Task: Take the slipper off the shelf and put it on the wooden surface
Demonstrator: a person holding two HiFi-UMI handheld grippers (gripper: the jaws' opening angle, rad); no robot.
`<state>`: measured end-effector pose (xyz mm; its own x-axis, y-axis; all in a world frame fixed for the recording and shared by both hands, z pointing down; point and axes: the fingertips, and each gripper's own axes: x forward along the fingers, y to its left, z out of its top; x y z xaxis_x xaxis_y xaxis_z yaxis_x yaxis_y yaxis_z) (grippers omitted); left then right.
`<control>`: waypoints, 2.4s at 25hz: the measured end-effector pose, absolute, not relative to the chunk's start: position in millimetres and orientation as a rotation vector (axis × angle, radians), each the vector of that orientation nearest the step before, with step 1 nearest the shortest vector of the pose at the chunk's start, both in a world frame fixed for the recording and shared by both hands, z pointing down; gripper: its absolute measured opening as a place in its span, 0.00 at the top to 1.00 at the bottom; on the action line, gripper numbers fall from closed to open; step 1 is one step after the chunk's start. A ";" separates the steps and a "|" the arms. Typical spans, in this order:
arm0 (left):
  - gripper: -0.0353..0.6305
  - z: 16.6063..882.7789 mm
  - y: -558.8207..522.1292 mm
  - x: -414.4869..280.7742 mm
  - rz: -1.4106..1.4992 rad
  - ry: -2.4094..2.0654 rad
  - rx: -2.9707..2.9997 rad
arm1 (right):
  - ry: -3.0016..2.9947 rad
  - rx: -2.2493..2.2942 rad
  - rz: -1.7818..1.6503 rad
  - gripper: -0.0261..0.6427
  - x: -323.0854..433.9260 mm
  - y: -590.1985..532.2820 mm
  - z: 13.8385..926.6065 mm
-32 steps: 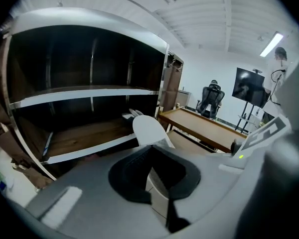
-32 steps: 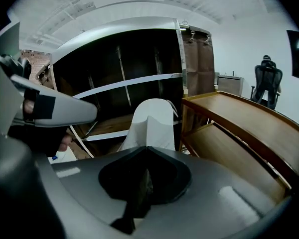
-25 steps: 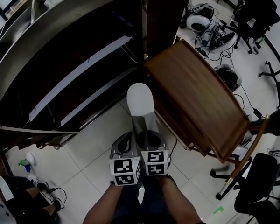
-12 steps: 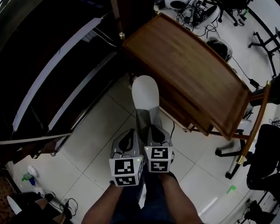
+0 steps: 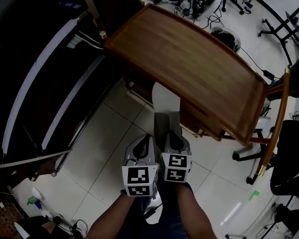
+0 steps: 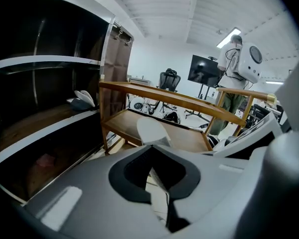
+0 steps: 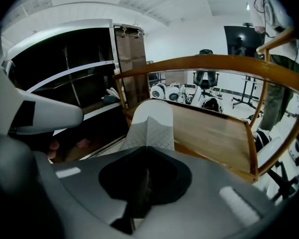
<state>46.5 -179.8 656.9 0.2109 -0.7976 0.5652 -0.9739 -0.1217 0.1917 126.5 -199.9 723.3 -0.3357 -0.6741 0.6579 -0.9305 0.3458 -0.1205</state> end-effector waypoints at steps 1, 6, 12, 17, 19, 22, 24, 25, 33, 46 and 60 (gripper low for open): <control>0.94 659.3 -183.8 51.2 0.443 -1.629 1.979 | -2.094 1.424 0.694 0.95 133.7 -204.0 728.0; 0.94 672.5 -204.4 75.3 0.445 -1.595 2.025 | -2.033 1.540 0.762 0.95 164.2 -226.5 742.1; 0.94 683.5 -228.7 93.0 0.446 -1.564 2.065 | -2.002 1.607 0.773 0.95 184.0 -252.1 751.3; 0.94 691.3 -247.2 99.6 0.449 -1.547 2.086 | -1.959 1.681 0.790 0.94 200.3 -277.1 757.0; 0.94 694.4 -254.5 101.6 0.448 -1.542 2.092 | -1.942 1.723 0.813 0.94 205.9 -288.0 758.3; 0.94 698.7 -265.6 106.8 0.441 -1.534 2.103 | -1.923 1.773 0.828 0.94 212.7 -303.3 759.5; 0.94 700.6 -273.4 109.2 0.434 -1.533 2.112 | -1.915 1.799 0.818 0.94 216.9 -312.7 760.9; 0.94 701.3 -277.1 109.2 0.432 -1.535 2.116 | -1.911 1.810 0.813 0.94 218.7 -316.7 762.1; 0.94 707.6 -295.7 97.6 0.422 -1.558 2.118 | -1.878 1.922 0.797 0.94 223.9 -343.2 772.1; 0.94 707.0 -292.8 86.8 0.424 -1.587 2.099 | -1.929 1.879 0.716 0.84 218.3 -339.6 773.5; 0.94 648.1 -233.7 64.3 0.427 -1.638 2.048 | -1.972 1.757 0.685 0.86 197.6 -271.3 721.4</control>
<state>64.3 -233.7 648.1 0.2349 -0.8211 0.5203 -0.9705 -0.1686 0.1721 197.6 -271.3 721.4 -0.1212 -0.7909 0.5998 -0.9924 0.0846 -0.0889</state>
